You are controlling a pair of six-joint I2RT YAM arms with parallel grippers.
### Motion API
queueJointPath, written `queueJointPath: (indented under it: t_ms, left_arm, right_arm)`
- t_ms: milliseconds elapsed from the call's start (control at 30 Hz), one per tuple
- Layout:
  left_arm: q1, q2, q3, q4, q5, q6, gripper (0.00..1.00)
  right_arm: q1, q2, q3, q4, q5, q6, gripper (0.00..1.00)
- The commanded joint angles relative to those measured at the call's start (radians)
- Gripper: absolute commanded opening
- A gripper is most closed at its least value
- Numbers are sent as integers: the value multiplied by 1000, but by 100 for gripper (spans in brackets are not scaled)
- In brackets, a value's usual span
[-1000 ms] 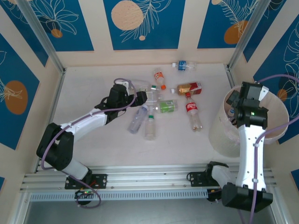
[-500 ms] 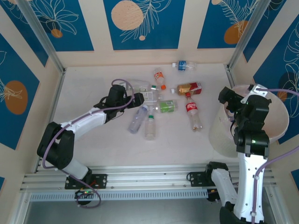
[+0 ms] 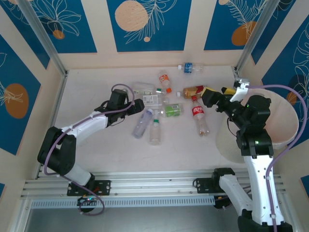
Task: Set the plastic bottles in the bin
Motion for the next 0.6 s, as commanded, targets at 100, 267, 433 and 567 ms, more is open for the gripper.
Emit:
queueJointPath:
  t_ms: [100,267,433,567]
  left_arm:
    - [10,-90,-22,-189,-109,-12,100]
    - [-18,-134,-86,-194,-58,-4,100]
    - [-51,-127,-105,-222,-54,88,99]
    - [-80,-91,-118,-157,17,159,96]
  right_arm:
    - [136,97,29,42,75,45,100]
    - [270,199,74,37,153,-26,100]
    - [352,272,112,24,228,-43,100]
    - [376,300,115,42,228,-34,100]
